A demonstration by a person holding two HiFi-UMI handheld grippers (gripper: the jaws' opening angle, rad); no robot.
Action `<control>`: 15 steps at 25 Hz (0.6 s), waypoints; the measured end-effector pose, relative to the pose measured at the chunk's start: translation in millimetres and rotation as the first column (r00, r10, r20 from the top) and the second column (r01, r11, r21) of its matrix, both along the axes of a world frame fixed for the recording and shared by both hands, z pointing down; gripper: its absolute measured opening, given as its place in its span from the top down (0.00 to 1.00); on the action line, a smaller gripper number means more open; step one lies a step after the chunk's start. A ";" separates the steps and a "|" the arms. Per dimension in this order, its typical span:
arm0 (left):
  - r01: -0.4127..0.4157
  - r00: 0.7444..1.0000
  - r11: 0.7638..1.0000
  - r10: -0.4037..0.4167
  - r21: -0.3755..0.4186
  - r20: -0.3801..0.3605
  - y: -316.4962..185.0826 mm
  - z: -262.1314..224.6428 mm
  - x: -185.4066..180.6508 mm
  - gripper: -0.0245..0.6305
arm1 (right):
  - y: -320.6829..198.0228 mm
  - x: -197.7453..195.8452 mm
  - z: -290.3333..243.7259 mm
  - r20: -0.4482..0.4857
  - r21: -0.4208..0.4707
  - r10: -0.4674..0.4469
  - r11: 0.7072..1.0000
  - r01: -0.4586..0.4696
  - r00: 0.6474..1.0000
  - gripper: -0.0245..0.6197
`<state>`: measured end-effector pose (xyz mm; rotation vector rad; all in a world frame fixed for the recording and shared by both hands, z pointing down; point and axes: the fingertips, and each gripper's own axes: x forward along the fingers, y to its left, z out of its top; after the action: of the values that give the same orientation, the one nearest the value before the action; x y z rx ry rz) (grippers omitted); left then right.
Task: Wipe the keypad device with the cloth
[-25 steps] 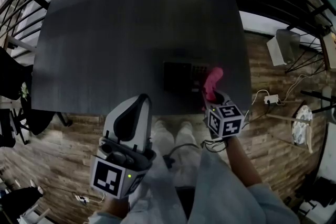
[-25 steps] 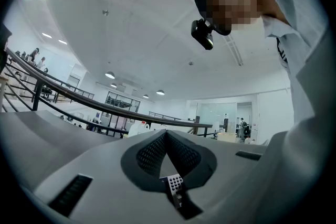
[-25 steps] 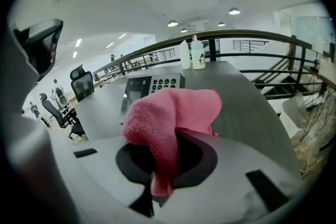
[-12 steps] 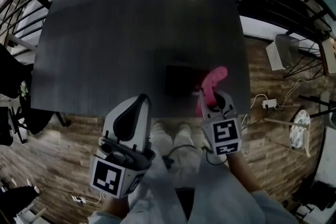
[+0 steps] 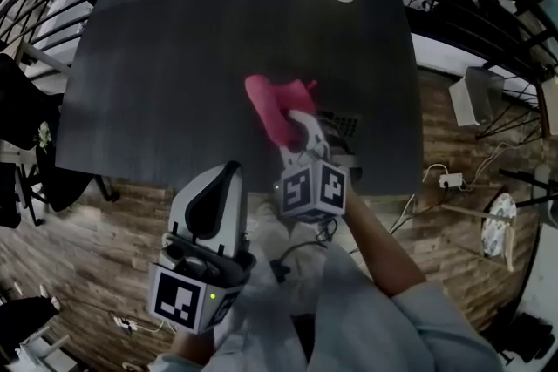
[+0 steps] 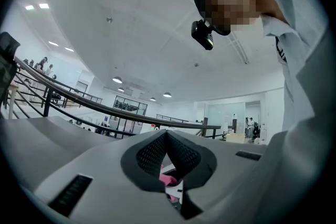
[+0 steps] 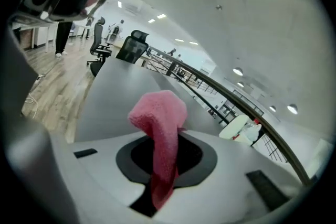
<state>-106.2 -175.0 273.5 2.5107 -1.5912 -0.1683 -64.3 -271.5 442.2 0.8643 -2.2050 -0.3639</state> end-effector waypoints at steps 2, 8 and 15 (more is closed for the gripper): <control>0.011 1.000 1.000 -0.011 -0.005 0.002 1.4 1.2 -3.9 0.96 | 8.9 -11.5 18.0 -0.013 -0.050 -0.038 0.998 0.037 0.999 0.90; 0.018 1.000 1.000 -0.018 -0.013 -0.001 1.6 4.3 -9.9 0.96 | 50.4 -10.5 65.0 -0.099 -0.152 -0.117 0.983 0.101 0.988 0.90; -0.033 0.999 0.999 0.033 0.004 -0.018 -2.3 2.1 7.8 0.96 | 83.9 36.4 90.1 -0.142 -0.219 -0.080 0.975 0.048 0.987 0.90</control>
<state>-98.4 -177.3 275.6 2.5289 -1.5434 -0.1891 -27.9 -187.5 532.4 0.6293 -2.0898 -0.2087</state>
